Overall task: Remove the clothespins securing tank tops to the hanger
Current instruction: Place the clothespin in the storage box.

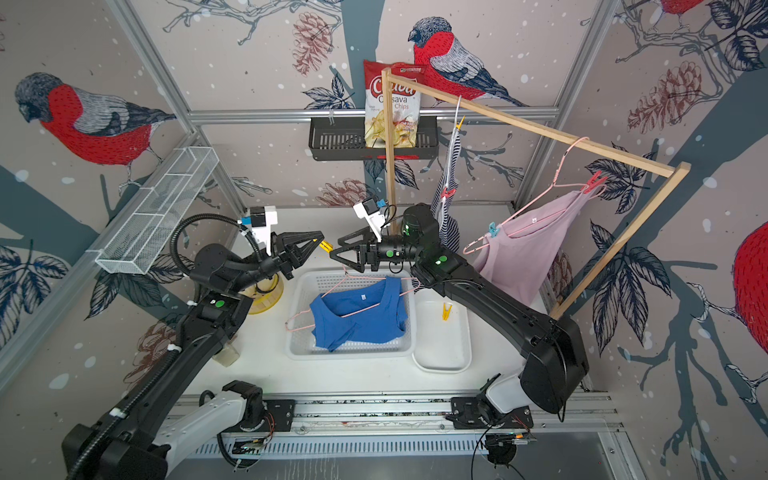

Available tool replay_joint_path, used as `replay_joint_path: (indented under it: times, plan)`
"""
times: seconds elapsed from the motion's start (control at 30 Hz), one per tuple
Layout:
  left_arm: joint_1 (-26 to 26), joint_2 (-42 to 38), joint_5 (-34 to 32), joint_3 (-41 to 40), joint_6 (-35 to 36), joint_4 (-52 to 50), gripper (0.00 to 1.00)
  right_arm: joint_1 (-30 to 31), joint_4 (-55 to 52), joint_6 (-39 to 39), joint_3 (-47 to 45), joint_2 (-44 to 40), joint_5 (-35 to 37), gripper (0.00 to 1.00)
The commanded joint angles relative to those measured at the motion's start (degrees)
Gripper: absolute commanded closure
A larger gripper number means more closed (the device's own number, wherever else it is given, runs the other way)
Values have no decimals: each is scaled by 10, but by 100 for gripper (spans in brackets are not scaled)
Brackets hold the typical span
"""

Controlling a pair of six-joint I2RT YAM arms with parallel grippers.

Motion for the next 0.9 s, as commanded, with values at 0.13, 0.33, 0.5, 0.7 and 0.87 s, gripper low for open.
replay_joint_path:
  times: [0.13,0.33,0.5,0.7,0.87]
  plan:
    - [-12,18,31,27,24,-26,100,21,-22,-59,25,5,-13,33]
    - [-12,12,34,33,33,-36,100,21,-19,-61,31,8,-16,49]
    - [-12,12,36,42,52,-63,98,21,-14,-60,30,7,-33,71]
    - [-13,20,45,49,55,-69,62,20,-16,-61,26,7,-33,99]
    - [-13,13,24,50,64,-83,14,20,-21,-64,14,4,-25,100]
